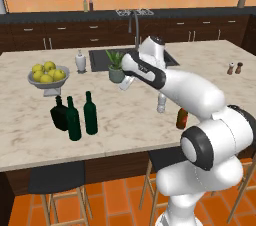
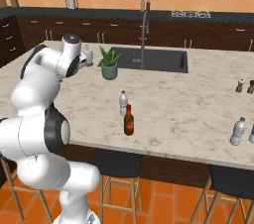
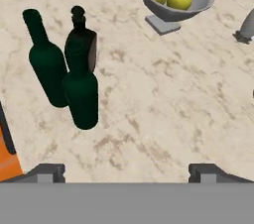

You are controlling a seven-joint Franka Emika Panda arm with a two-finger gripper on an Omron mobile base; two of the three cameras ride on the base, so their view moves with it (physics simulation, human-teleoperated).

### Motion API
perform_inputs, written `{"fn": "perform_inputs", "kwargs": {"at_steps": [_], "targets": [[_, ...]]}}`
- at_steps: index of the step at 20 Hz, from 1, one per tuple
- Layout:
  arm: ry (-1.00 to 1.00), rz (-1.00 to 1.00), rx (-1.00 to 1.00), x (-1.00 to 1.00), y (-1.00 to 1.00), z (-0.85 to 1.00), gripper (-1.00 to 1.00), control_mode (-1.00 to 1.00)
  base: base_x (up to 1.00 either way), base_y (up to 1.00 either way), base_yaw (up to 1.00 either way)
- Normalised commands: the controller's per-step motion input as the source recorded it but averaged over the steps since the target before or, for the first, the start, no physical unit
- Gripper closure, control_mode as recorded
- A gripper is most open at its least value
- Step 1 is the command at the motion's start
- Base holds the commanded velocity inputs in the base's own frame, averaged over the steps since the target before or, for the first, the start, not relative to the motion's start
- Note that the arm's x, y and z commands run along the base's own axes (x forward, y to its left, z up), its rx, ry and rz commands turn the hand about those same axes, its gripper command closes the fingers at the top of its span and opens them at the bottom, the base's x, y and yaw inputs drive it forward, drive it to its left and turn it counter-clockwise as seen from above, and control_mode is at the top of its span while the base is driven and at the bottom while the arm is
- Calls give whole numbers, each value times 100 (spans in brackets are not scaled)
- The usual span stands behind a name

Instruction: Move the plastic bottles in the middle to the plastics group, and the glass bottles in the middle to the glass group.

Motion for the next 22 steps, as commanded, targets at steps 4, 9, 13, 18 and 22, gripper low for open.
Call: {"fn": "perform_inputs", "kwargs": {"at_steps": [4, 9, 13, 18, 22], "targets": [[0, -41, -6, -45, -56, 12, -100, -100, 0, 0, 0], [0, -44, -1, -53, -68, 3, -100, -100, 0, 0, 0], [0, -40, 0, -54, -69, 4, -100, -100, 0, 0, 0], [1, -39, 5, -38, -81, 8, -100, -100, 0, 0, 0], [0, -24, 16, -36, -78, 0, -100, -100, 0, 0, 0]]}}
